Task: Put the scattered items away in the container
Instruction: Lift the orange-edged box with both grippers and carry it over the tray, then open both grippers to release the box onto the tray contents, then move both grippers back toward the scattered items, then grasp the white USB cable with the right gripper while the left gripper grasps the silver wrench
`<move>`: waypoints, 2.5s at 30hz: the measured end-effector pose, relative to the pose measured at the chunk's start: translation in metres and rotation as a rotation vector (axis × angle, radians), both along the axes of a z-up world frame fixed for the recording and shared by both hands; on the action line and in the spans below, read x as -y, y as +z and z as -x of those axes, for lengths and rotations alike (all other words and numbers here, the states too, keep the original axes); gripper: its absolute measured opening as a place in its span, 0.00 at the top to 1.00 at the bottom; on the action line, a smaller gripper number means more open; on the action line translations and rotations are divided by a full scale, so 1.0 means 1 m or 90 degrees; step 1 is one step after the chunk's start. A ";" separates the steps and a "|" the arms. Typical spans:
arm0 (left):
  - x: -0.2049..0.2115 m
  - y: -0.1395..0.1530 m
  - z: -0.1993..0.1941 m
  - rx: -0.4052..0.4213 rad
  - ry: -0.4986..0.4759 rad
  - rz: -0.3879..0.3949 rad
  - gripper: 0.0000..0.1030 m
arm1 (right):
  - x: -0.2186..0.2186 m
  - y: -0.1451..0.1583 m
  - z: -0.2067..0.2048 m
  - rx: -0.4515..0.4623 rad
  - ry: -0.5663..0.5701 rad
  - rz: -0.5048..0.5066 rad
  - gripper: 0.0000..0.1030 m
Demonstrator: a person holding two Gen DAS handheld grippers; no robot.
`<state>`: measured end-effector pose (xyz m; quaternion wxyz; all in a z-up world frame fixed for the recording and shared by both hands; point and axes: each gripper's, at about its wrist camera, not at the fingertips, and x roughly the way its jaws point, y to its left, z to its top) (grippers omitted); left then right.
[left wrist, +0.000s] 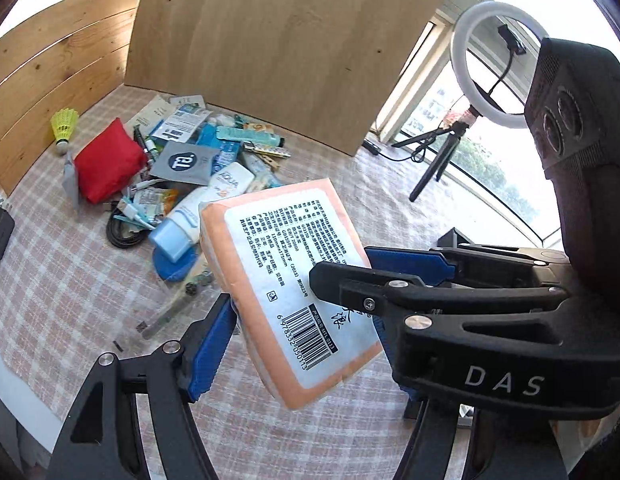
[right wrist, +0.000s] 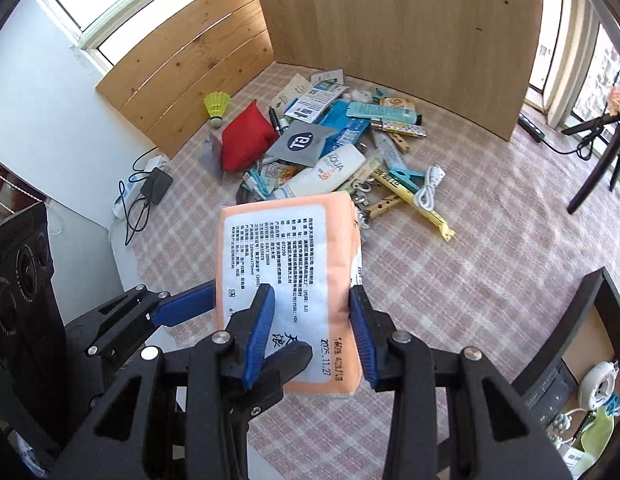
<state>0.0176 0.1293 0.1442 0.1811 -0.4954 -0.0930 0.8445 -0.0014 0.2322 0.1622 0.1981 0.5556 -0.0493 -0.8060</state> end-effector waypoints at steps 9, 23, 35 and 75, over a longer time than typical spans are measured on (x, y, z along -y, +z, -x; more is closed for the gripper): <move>-0.161 0.003 -0.035 0.002 -0.225 0.001 0.35 | -0.159 0.003 -0.081 0.006 -0.223 -0.006 0.63; -0.332 0.001 -0.117 -0.008 -0.472 0.048 0.35 | -0.315 -0.005 -0.205 0.025 -0.476 -0.048 0.61; -0.284 -0.002 -0.087 -0.025 -0.395 0.064 0.35 | -0.296 0.001 -0.180 -0.014 -0.444 -0.036 0.61; 0.001 -0.105 0.039 0.075 -0.109 0.165 0.48 | -0.044 -0.112 0.165 0.129 -0.148 -0.016 0.61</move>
